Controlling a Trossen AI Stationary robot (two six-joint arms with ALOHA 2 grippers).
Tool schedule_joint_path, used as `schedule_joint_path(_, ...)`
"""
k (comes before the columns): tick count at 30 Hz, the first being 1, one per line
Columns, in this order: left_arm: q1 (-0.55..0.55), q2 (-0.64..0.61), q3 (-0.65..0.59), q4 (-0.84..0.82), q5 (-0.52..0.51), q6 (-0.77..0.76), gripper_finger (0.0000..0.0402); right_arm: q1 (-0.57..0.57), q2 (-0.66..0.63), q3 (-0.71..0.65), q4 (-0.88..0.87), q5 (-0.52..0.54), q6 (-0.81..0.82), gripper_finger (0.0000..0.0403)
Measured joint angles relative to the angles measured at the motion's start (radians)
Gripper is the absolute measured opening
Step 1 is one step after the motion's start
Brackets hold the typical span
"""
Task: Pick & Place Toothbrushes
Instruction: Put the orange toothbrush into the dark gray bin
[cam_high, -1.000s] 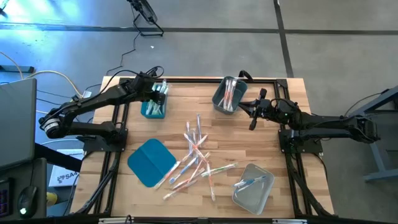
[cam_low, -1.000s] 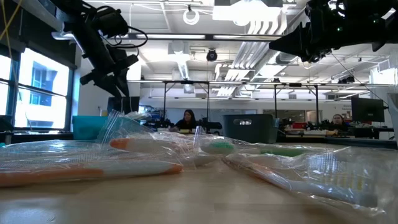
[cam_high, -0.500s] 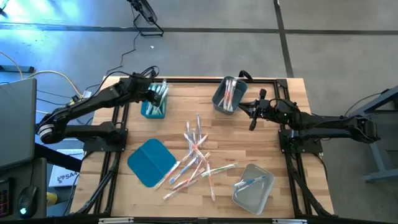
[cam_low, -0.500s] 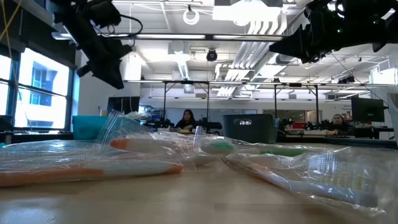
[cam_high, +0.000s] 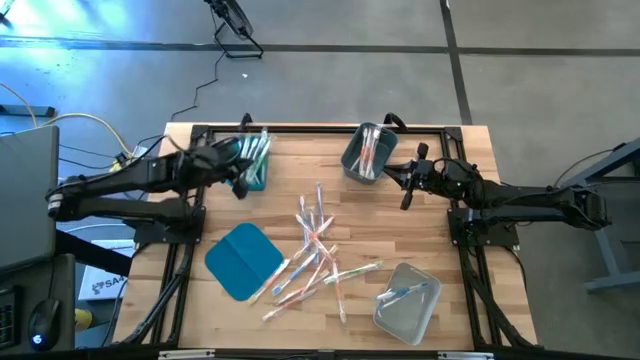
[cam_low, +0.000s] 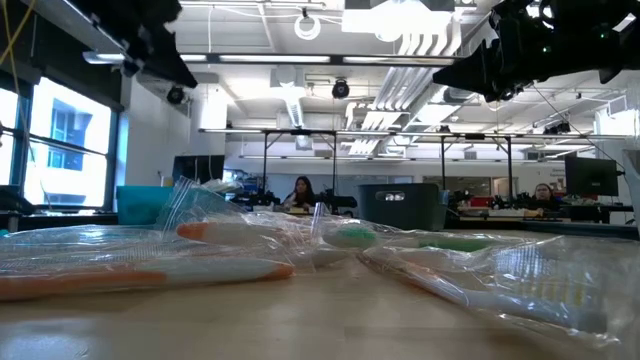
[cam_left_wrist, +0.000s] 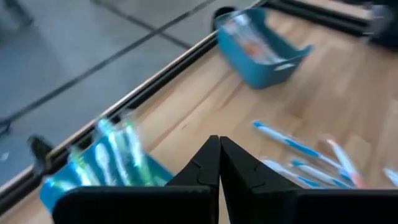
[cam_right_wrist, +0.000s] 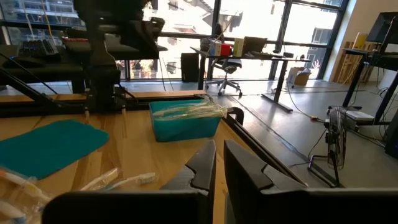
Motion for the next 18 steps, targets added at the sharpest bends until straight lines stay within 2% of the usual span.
schedule_joint_path(9,-0.234,-0.011,0.0,0.018,-0.06,0.061,0.0001,0.0,0.0,0.0,0.0,0.0,0.002,0.0025)
schedule_joint_path(18,-0.314,-0.002,-0.014,0.113,-0.058,0.171,0.0,0.0,0.0,0.0,0.001,0.0,0.002,0.0025)
